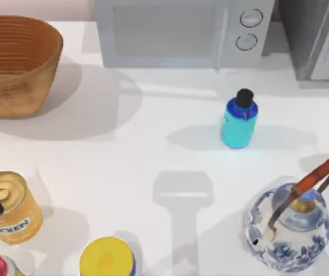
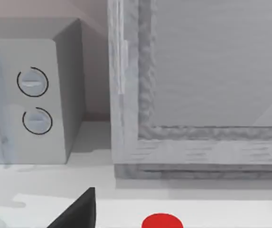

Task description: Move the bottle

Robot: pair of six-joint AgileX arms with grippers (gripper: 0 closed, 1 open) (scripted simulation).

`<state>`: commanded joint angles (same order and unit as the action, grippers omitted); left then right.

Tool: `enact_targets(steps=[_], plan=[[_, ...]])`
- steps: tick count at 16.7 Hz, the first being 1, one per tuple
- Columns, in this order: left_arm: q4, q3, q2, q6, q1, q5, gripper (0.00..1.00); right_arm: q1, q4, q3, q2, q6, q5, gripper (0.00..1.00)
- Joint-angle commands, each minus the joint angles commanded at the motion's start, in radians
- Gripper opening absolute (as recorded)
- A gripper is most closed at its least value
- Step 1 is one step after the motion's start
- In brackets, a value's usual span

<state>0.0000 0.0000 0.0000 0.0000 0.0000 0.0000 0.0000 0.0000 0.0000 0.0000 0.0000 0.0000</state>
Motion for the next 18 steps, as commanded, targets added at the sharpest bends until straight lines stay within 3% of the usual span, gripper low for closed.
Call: enact_targets(steps=[4, 8, 18], plan=[[0.015, 0.017, 0.031, 0.001, -0.016, 0.001, 1.00, 0.000, 0.000, 0.000, 0.000, 0.000, 0.000, 1.00], [0.099, 0.112, 0.220, 0.004, -0.104, 0.007, 1.00, 0.000, 0.000, 0.000, 0.000, 0.000, 0.000, 1.00], [0.458, 0.517, 1.191, 0.020, -0.477, 0.033, 1.00, 0.000, 0.000, 0.000, 0.000, 0.000, 0.000, 1.00]])
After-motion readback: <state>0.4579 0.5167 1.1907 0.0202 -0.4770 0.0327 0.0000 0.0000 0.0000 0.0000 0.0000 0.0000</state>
